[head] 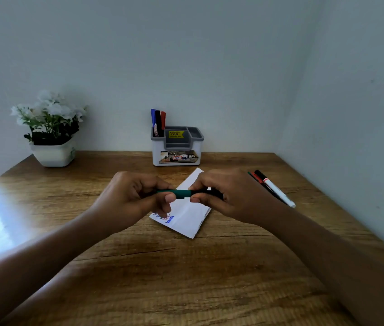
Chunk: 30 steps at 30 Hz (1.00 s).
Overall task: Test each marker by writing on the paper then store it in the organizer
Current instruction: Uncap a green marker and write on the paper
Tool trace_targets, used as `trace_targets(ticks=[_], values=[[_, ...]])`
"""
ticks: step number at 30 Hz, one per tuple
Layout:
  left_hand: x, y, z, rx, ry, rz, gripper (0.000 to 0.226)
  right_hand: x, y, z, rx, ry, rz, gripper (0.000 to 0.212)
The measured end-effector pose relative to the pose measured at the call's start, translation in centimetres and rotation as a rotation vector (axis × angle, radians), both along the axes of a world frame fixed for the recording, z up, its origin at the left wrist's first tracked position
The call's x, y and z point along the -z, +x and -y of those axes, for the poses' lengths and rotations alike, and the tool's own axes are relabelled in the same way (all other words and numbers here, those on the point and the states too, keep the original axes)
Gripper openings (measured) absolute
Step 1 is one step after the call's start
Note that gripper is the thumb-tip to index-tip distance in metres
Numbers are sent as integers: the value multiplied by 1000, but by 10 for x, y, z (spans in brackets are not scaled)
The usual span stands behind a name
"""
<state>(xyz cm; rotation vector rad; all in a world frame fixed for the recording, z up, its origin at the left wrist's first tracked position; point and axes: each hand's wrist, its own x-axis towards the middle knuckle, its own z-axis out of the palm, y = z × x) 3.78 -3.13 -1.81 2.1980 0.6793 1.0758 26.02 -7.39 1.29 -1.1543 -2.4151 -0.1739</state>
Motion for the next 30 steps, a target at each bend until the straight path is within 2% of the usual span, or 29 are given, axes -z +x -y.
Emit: trace_targets(ticks=[1, 3, 5, 7, 9, 12, 14, 16, 19, 21, 25, 30], values=[[-1, -4, -3, -2, -66, 44, 14, 0, 7, 0, 25, 42, 34, 19], [-9, -24, -17, -59, -207, 224, 37, -3, 33, -3, 132, 144, 20, 26], [-18, -47, -33, -138, -239, 376, 57, -8, 60, -5, 248, 185, -87, 37], [-20, -51, -37, -106, -229, 392, 59, -7, 65, -7, 248, 137, -142, 34], [-14, -39, -27, -46, -191, 253, 53, 0, 50, -11, 183, 57, -135, 21], [-4, -29, -16, 1, 94, -51, 43, 9, 36, -9, 144, -181, -290, 21], [-4, -31, -14, 71, 223, -160, 37, 9, 35, -5, 95, -394, -521, 29], [-2, -34, -14, 138, 348, -245, 31, 6, 32, 0, -4, -565, -808, 25], [7, -41, -14, 213, 442, -371, 25, 2, 29, 2, -137, -785, -1231, 31], [10, -45, -13, 229, 478, -426, 24, 5, 27, 2, -218, -903, -1373, 40], [12, -44, -12, 195, 539, -476, 26, 17, 10, 4, -253, -905, -1336, 27], [25, -49, -16, 101, 528, -592, 26, 17, -19, 1, 18, -774, -1132, 14]])
